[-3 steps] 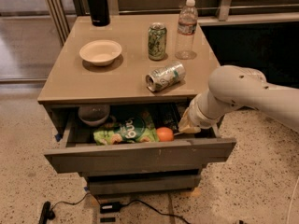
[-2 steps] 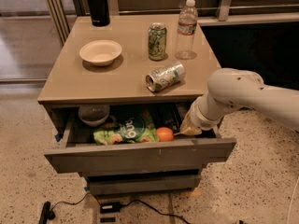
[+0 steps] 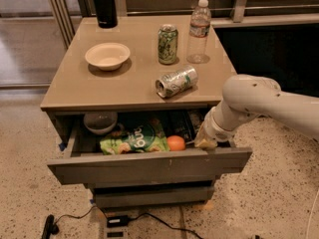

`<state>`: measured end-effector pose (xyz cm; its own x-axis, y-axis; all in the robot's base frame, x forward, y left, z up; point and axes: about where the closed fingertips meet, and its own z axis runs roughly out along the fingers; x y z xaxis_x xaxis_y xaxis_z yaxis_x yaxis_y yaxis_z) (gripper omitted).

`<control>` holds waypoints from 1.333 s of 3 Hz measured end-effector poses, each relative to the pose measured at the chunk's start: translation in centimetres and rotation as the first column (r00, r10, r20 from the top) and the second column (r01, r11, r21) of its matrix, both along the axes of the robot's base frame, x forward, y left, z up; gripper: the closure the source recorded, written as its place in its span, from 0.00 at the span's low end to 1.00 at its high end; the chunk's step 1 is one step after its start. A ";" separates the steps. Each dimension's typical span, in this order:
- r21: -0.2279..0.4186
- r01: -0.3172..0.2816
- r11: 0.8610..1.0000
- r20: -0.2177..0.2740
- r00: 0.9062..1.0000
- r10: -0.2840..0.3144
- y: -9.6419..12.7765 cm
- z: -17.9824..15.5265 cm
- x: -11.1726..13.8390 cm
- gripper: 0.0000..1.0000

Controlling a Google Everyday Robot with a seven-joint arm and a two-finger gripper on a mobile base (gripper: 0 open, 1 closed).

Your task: Open top drawer

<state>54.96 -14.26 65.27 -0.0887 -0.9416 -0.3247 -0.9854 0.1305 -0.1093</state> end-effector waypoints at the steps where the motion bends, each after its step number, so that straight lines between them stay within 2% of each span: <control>1: 0.005 -0.008 1.000 0.001 1.000 0.008 -0.3 1.2 -1.5 1.00; 2: 0.006 -0.010 1.000 -0.003 1.000 0.010 -0.6 1.9 -2.7 0.96; 4: 0.006 -0.010 1.000 -0.003 1.000 0.010 -0.6 1.9 -2.7 0.50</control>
Offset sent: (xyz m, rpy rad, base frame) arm -0.0410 -0.0114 0.0295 0.0070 0.0073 0.0089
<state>52.28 -14.84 67.21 -0.0805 -0.9406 -0.3300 -0.9870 0.1214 -0.1052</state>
